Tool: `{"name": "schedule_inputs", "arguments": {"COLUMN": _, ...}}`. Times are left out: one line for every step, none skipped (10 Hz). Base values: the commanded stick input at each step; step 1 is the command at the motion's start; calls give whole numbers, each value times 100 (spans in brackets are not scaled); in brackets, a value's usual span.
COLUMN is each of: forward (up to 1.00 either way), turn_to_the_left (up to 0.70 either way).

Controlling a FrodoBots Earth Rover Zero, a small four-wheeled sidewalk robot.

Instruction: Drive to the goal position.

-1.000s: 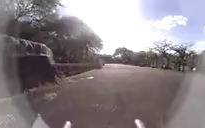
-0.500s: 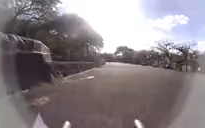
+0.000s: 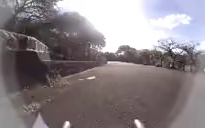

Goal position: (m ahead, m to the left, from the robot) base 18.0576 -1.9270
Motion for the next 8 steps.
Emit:
{"name": "schedule_inputs", "arguments": {"forward": 70, "turn_to_the_left": 0}}
{"name": "schedule_inputs", "arguments": {"forward": 70, "turn_to_the_left": 0}}
{"name": "schedule_inputs", "arguments": {"forward": 70, "turn_to_the_left": 0}}
{"name": "schedule_inputs", "arguments": {"forward": 70, "turn_to_the_left": 0}}
{"name": "schedule_inputs", "arguments": {"forward": 70, "turn_to_the_left": 0}}
{"name": "schedule_inputs", "arguments": {"forward": 70, "turn_to_the_left": 0}}
{"name": "schedule_inputs", "arguments": {"forward": 70, "turn_to_the_left": 0}}
{"name": "schedule_inputs", "arguments": {"forward": 70, "turn_to_the_left": 0}}
